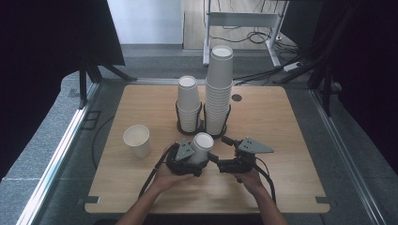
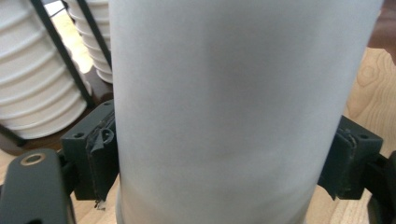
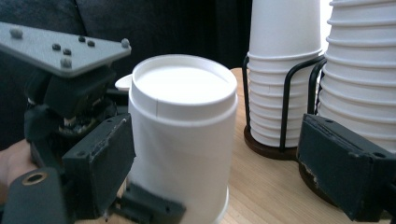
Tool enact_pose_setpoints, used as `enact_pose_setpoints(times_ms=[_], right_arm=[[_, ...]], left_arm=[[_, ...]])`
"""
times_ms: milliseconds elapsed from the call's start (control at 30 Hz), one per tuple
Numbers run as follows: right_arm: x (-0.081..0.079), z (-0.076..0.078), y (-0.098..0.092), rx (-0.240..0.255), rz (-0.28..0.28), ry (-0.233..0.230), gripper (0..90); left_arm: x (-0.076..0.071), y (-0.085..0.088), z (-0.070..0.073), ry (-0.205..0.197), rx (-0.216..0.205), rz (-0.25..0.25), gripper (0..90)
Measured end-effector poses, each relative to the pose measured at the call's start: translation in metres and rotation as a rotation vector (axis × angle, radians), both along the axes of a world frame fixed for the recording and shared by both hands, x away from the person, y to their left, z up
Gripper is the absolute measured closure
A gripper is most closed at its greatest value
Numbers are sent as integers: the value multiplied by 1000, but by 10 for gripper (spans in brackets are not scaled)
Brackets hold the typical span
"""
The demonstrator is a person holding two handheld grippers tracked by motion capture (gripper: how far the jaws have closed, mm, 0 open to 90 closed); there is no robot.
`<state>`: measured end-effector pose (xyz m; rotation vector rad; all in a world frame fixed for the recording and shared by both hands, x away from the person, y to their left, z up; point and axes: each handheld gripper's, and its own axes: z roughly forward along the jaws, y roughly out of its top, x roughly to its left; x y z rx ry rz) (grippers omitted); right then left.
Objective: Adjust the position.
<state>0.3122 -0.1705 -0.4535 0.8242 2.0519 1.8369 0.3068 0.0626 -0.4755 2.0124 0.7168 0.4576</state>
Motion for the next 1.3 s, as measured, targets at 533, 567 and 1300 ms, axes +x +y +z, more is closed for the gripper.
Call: enact_pose_setpoints(times_ms=[533, 567, 1300], right_arm=[[1, -10, 21, -11, 44, 43, 108], [1, -11, 22, -9, 49, 47, 122], [7, -13, 16, 74, 53, 97, 239]], left_arm=[[-13, -23, -7, -60, 101, -58, 146], [-14, -23, -7, -63, 102, -55, 145], [-9, -23, -8, -26, 75, -25, 55]])
